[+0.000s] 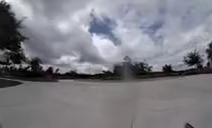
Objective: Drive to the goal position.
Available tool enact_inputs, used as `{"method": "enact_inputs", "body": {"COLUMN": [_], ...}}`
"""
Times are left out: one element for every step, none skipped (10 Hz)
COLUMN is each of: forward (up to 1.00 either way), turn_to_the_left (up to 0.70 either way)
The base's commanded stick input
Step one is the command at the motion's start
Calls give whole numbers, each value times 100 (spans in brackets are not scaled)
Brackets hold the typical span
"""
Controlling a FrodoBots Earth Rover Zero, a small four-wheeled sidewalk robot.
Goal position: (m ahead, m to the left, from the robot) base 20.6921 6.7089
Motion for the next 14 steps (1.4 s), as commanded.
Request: {"method": "enact_inputs", "body": {"forward": [60, 60, 60, 61, 60, 60, 60, 60, 60, 61, 60, 60, 60, 60], "turn_to_the_left": [1, 3, 15, 15, 15, 15, 15, 15, 15, 15, 15, 15, 15, 15]}}
